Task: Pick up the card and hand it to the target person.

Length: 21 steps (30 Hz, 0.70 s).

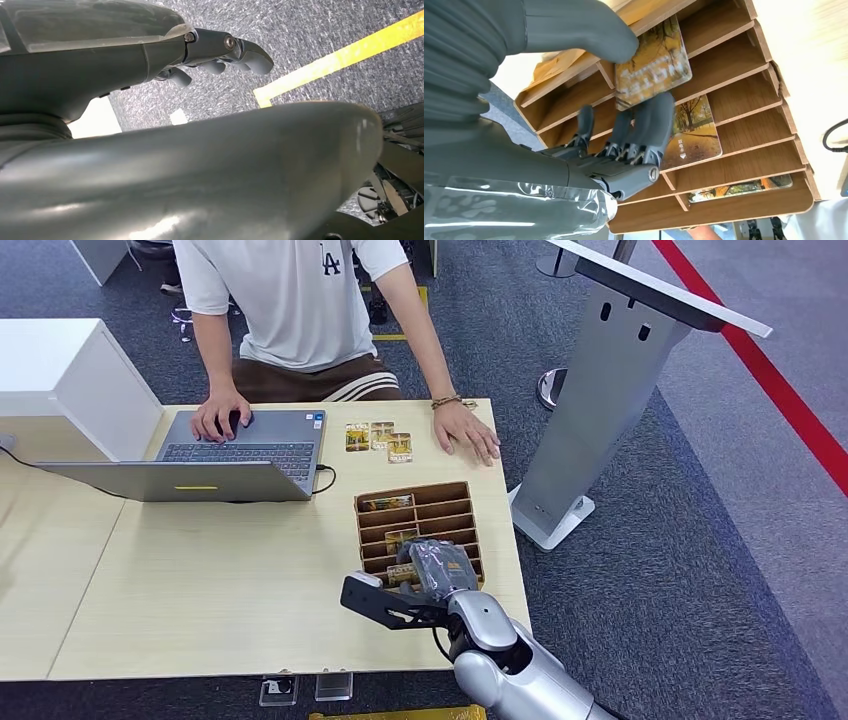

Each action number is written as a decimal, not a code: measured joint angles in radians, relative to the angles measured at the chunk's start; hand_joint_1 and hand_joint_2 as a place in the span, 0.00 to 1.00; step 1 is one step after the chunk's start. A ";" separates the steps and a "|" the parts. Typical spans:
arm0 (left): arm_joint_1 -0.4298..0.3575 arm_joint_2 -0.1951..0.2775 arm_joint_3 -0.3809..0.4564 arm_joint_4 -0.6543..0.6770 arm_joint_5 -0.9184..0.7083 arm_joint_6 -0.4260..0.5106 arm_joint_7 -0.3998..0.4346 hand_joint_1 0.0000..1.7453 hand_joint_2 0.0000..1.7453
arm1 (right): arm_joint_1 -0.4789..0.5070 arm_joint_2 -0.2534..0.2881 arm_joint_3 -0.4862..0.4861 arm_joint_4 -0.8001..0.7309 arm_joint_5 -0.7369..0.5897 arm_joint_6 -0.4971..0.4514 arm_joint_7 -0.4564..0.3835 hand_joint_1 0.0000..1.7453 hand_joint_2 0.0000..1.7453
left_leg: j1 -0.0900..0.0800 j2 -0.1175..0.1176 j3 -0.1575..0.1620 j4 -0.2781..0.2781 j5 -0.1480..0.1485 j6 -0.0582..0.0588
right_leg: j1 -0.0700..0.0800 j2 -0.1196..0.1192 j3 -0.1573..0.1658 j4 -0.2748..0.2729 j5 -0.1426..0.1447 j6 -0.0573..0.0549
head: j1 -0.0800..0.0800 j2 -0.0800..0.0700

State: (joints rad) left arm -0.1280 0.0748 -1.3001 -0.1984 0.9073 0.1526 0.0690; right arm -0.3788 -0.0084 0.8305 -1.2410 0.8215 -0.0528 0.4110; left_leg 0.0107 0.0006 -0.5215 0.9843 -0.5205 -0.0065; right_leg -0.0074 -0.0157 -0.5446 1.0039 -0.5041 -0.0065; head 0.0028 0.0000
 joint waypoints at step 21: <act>0.000 0.000 -0.008 0.000 -0.004 -0.012 0.000 0.00 1.00 | 0.000 0.000 0.001 0.011 -0.023 0.004 -0.015 0.79 1.00 | 0.000 0.000 0.000 0.000 0.000 0.000 | 0.000 0.000 0.000 0.000 0.000 0.000 | 0.000 0.000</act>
State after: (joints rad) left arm -0.1279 0.0750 -1.3080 -0.1984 0.9031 0.1407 0.0690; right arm -0.3792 -0.0084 0.8312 -1.2305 0.7987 -0.0492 0.3964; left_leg 0.0107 0.0006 -0.5217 0.9843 -0.5205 -0.0066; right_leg -0.0074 -0.0157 -0.5448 1.0040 -0.5042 -0.0065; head 0.0031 0.0000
